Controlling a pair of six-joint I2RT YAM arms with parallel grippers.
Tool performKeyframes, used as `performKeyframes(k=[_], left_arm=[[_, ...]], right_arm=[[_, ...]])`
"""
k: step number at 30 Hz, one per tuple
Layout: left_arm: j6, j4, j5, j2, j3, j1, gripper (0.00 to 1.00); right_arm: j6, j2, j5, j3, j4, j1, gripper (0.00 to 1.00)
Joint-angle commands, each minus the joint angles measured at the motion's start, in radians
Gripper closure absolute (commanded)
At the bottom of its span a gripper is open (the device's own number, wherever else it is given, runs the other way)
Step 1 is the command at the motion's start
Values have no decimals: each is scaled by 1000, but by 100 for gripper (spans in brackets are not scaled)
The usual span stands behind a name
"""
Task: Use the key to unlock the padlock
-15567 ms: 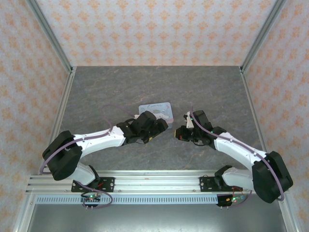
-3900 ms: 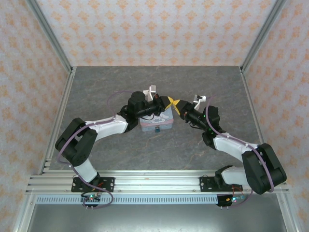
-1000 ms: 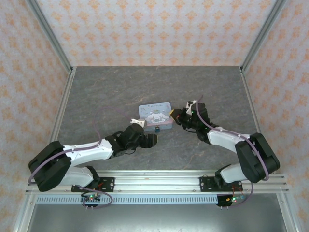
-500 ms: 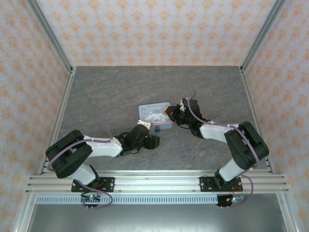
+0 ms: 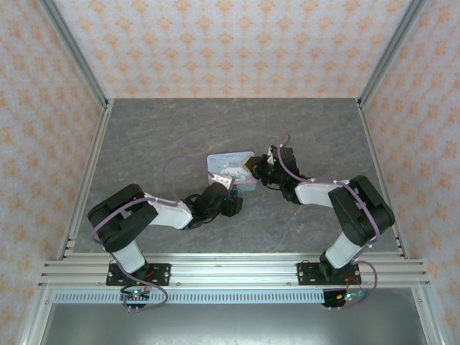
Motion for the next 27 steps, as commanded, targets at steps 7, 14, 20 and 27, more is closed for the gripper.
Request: performKeyframes(k=[7, 14, 20, 27], left_arm=[[44, 92, -100, 91, 47, -2, 39], [20, 136, 9, 141, 97, -1, 39], [-84, 211, 137, 136, 113, 32, 39], [-272, 341, 269, 178, 106, 107, 38]], right_arm=[[13, 23, -10, -2, 61, -4, 100], [14, 43, -12, 2, 65, -4, 100], [9, 62, -6, 1, 66, -4, 100], [13, 85, -5, 2, 79, -4, 100]])
